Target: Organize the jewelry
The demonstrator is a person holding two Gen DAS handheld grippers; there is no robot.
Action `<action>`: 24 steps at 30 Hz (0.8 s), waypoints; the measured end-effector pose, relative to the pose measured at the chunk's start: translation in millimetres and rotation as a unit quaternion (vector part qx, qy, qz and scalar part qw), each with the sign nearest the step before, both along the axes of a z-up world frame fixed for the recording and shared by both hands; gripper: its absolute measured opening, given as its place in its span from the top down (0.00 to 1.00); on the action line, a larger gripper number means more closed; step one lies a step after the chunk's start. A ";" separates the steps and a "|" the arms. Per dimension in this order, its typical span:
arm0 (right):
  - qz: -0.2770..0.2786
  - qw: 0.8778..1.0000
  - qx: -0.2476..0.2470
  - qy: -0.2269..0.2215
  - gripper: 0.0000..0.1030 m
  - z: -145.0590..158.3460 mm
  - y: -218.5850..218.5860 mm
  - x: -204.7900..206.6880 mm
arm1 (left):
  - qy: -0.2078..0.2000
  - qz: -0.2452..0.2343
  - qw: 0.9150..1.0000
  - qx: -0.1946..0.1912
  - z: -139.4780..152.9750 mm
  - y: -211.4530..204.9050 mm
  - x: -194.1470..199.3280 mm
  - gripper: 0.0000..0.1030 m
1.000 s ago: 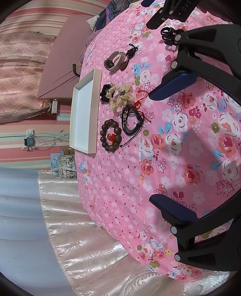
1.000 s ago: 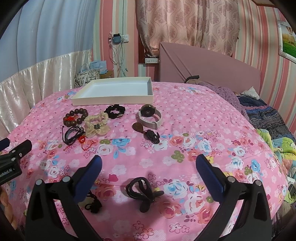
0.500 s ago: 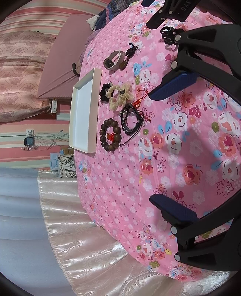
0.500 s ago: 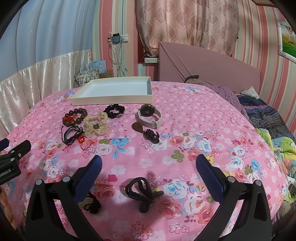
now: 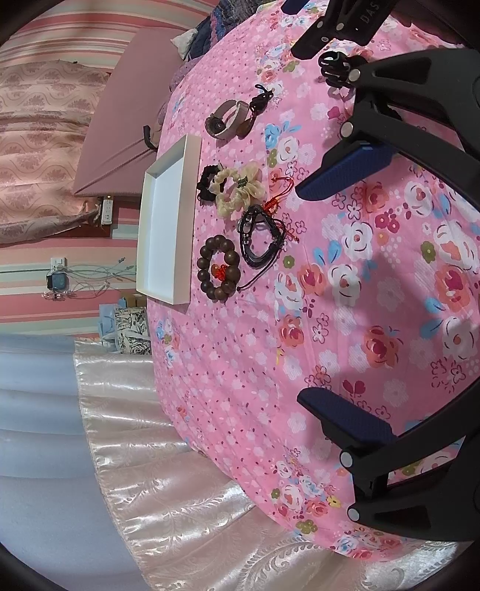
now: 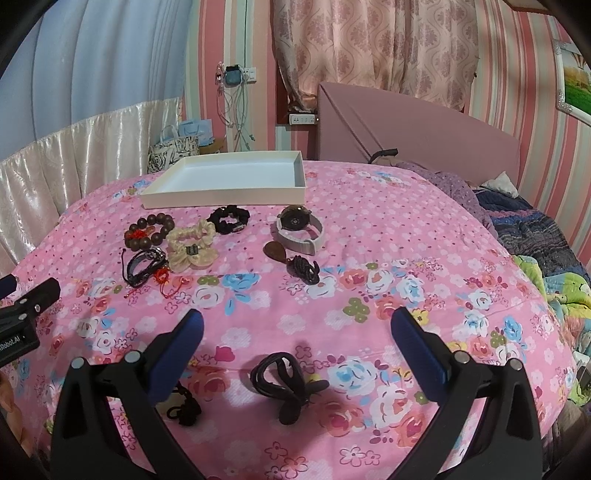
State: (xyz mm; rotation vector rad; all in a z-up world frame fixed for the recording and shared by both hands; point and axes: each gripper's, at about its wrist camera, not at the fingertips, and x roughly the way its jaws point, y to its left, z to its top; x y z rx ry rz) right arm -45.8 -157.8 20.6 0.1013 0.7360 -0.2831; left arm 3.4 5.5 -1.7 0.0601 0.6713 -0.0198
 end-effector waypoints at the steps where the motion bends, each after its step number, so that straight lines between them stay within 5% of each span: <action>1: 0.000 1.000 0.000 0.000 0.02 -0.7 0.5 -0.1 | 0.000 0.000 1.000 0.000 0.0 0.3 -0.4 0.03; 24: 0.000 1.000 0.003 -0.002 0.02 -3.3 0.0 5.6 | 0.000 0.000 1.000 0.008 -1.7 -0.1 4.9 0.03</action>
